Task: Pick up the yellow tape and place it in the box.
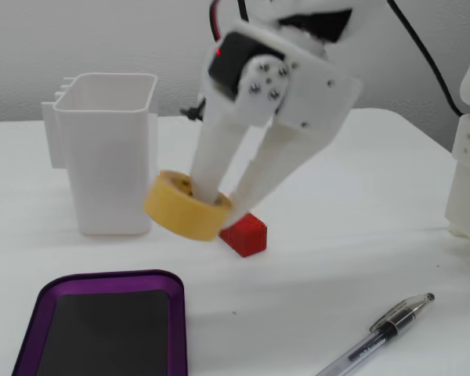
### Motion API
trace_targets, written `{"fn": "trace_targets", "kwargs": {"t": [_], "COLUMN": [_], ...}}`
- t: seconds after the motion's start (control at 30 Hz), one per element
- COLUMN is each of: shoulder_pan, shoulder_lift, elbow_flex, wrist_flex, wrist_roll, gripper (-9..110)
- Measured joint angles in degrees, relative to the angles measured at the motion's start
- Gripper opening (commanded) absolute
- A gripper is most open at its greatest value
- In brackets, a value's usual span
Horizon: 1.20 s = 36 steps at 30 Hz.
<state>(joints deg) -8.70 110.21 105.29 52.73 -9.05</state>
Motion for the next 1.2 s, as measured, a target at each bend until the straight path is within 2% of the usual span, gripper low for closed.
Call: {"fn": "trace_targets", "kwargs": {"t": [0.4,0.57,0.67,0.9,1.07,1.2], "shoulder_pan": [0.0,-0.09,0.0,0.0,0.0,0.0], "shoulder_lift": [-29.36,-35.77,-36.74,-36.74,-36.74,-33.93], "elbow_flex": [-19.95,-24.17,-24.43,-25.22,-26.46,-31.46], "wrist_flex": [0.88,0.88,0.88,5.45,7.73,13.89], "wrist_roll": [1.05,1.05,1.05,1.05,1.05,1.05], "gripper": [-1,0,1,12,12,12]}}
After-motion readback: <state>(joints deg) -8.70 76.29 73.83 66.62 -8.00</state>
